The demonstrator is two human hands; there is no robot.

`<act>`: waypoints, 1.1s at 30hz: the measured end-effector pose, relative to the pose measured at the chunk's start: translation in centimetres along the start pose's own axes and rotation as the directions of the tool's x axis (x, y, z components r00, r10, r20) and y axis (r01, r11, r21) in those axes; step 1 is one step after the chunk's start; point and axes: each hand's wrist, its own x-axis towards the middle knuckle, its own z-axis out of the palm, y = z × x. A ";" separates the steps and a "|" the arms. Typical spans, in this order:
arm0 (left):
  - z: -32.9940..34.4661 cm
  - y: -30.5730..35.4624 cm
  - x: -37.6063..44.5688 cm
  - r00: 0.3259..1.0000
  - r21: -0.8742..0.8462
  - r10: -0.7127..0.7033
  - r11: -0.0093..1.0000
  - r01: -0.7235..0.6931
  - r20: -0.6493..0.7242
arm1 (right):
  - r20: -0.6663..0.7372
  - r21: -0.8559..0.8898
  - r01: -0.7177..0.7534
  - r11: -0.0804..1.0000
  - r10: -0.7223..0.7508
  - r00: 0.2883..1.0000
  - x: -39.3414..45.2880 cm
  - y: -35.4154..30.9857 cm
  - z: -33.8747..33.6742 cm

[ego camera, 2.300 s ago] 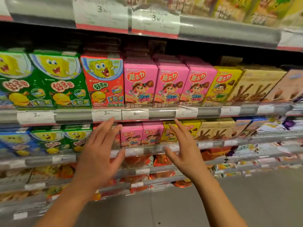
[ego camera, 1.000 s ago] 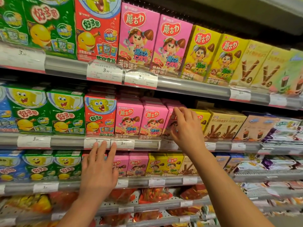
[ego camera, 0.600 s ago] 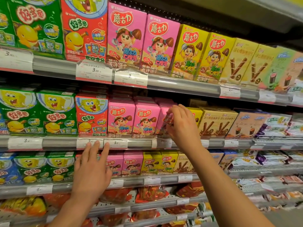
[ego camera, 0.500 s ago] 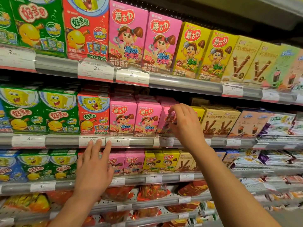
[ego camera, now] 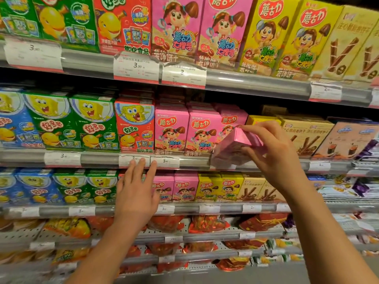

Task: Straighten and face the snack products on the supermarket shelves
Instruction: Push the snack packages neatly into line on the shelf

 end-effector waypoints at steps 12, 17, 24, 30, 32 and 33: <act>0.5 -2.4 -1.7 0.999 -0.354 0.040 0.934 -0.049 -0.032 | 0.226 0.532 -0.614 0.584 0.600 0.767 -9.5 -0.6 6.6; 1.9 -3.7 -4.4 0.997 -0.297 0.041 0.955 -0.021 0.061 | 0.354 0.668 -0.676 0.311 0.666 0.657 -11.1 -2.9 8.2; -0.6 -4.1 -3.7 0.991 -0.424 0.130 0.897 -0.126 -0.020 | 0.408 0.690 -0.682 0.243 0.647 0.644 -10.1 -4.4 8.8; -9.4 -1.2 3.3 0.887 -0.506 0.153 0.774 -0.381 -0.435 | 0.332 0.735 -0.616 0.284 0.642 0.691 -5.7 -5.7 7.7; -12.2 0.9 5.4 0.853 -0.492 0.226 0.735 -0.466 -0.470 | 0.281 0.760 -0.564 0.323 0.619 0.734 -3.9 -6.4 7.2; -13.3 2.0 6.3 0.843 -0.497 0.271 0.708 -0.502 -0.465 | 0.249 0.774 -0.530 0.346 0.603 0.758 -3.1 -6.7 6.9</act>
